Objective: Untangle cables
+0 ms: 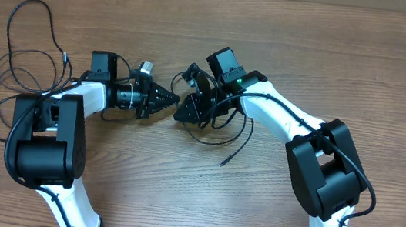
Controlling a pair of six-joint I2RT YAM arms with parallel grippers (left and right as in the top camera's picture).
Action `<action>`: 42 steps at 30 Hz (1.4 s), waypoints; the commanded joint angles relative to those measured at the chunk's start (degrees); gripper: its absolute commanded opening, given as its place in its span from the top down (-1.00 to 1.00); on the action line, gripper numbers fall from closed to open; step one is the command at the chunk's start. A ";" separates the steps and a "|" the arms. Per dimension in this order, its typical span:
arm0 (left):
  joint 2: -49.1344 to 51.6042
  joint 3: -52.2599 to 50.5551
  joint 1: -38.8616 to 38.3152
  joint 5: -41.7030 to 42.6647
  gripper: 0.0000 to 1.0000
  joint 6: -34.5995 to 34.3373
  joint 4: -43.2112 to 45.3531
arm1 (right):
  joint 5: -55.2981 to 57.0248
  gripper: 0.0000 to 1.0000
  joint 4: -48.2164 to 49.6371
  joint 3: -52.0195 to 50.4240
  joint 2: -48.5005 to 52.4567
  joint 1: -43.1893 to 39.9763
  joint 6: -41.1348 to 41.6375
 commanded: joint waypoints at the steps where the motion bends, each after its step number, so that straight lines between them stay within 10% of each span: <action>1: 0.55 -0.33 -0.26 -0.96 0.75 -0.57 0.31 | -0.44 0.92 0.33 -0.13 0.26 0.00 -0.26; 24: 0.55 -0.33 -2.60 3.17 0.38 -0.31 8.37 | -5.77 0.92 0.26 -0.13 0.26 0.00 -0.28; 42: 0.55 -0.33 -2.43 5.55 0.56 -0.35 12.57 | -2.67 0.92 0.31 -0.13 0.26 0.00 -0.26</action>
